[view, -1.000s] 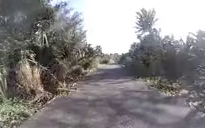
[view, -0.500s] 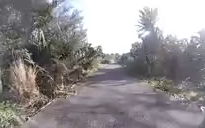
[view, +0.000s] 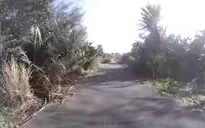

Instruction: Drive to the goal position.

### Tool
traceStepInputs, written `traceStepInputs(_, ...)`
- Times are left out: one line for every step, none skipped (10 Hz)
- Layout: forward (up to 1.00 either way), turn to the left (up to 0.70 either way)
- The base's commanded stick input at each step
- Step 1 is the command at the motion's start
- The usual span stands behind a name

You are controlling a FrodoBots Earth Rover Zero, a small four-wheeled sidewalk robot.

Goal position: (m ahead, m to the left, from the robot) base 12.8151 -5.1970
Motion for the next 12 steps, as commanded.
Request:
traceStepInputs(0.41, -0.09)
traceStepInputs(0.41, 0.00)
traceStepInputs(0.41, 0.00)
traceStepInputs(0.41, 0.00)
traceStepInputs(0.41, 0.00)
traceStepInputs(0.41, 0.00)
traceStepInputs(0.41, 0.00)
traceStepInputs(0.41, 0.00)
traceStepInputs(0.41, 0.00)
traceStepInputs(0.40, 0.00)
traceStepInputs(0.40, 0.00)
traceStepInputs(0.40, -0.01)
